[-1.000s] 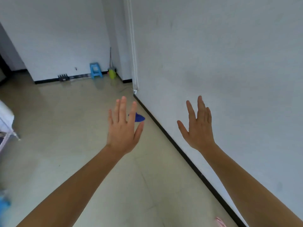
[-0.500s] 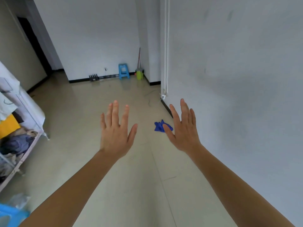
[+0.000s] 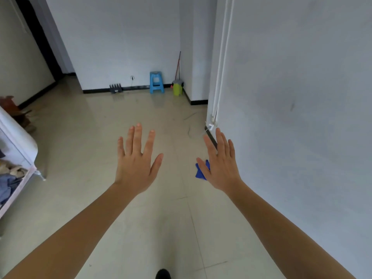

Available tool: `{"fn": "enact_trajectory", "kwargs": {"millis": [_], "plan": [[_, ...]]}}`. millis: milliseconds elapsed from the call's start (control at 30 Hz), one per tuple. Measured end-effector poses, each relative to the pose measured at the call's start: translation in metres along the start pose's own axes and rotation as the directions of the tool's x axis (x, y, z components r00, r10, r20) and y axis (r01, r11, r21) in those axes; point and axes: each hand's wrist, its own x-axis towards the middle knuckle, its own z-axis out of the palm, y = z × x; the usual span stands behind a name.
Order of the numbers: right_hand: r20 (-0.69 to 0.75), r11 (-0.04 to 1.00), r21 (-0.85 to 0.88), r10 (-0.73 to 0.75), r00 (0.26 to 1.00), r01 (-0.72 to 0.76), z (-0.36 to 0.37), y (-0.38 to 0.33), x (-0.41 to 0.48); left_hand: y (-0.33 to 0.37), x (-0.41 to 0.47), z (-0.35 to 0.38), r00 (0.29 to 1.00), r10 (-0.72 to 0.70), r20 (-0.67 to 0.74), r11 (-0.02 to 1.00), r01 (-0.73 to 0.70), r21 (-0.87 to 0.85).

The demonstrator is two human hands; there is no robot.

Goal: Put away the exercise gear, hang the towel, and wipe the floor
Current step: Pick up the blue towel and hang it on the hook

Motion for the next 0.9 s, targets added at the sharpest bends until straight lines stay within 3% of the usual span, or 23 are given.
{"fn": "enact_trajectory", "kwargs": {"millis": [167,367,667,900], "plan": [[0.016,0.998,-0.06,-0.014,1.0,0.015,0.087,0.03,0.113,-0.05,0.105,0.103,1.0,0.006,0.012,0.999,-0.006,-0.039],[0.035,0.984,-0.161,0.083,0.996,-0.076,0.136,0.093,0.238,-0.085,0.253,0.201,0.995,0.075,0.073,0.992,-0.066,-0.111],[0.076,0.936,-0.192,0.314,0.946,-0.295,0.251,0.216,0.342,-0.073,0.411,0.384,0.954,0.21,0.212,0.969,-0.175,-0.172],[0.19,0.87,-0.198,0.486,0.853,-0.452,0.366,0.332,0.429,-0.03,0.55,0.55,0.866,0.288,0.409,0.953,-0.218,-0.211]]}}
